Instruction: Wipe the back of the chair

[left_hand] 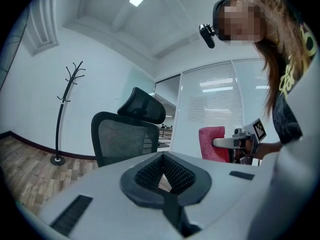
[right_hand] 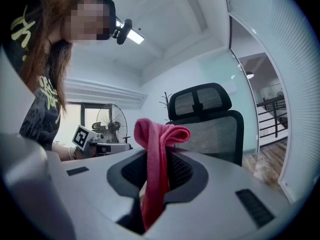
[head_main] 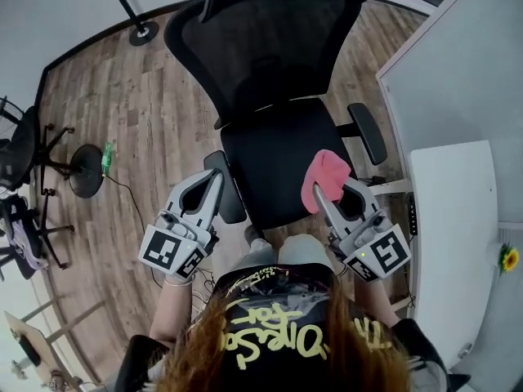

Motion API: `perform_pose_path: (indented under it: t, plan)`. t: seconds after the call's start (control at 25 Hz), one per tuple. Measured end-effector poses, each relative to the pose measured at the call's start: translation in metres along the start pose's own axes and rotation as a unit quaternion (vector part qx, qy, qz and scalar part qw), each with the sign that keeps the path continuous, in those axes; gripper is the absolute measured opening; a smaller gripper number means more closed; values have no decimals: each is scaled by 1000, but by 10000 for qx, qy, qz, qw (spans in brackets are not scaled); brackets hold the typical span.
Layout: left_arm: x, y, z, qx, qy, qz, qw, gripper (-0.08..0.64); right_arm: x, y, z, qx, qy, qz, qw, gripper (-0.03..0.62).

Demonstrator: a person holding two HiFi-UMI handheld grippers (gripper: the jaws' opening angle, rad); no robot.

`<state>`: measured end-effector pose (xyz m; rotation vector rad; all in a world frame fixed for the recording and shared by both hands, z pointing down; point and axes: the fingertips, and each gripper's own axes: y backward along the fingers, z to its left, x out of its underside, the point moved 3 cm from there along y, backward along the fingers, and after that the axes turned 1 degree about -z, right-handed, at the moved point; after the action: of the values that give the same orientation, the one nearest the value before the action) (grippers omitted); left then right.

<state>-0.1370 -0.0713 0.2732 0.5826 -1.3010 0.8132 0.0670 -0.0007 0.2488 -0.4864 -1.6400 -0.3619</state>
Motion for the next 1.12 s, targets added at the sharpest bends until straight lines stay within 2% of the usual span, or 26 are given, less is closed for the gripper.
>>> perform_pose_path:
  t: [0.28, 0.48, 0.8, 1.0, 1.12]
  plan:
    - [21, -21, 1, -161, 112, 164, 9997, -5, 21, -2, -40, 150, -2, -4, 9999, 74]
    - [35, -41, 5, -400, 150, 255, 9988, -5, 45, -8, -103, 477, 10, 173, 9987, 74]
    - [65, -76, 14, -857, 273, 427, 9950, -5, 127, -39, -228, 1137, 43, 946, 9890, 74]
    - [78, -96, 16, -1177, 332, 495, 9913, -5, 180, -71, -285, 1356, 177, 1464, 9797, 74]
    - [85, -104, 14, -1357, 321, 541, 9887, -5, 206, -93, -320, 1636, 113, 1583, 9737, 74]
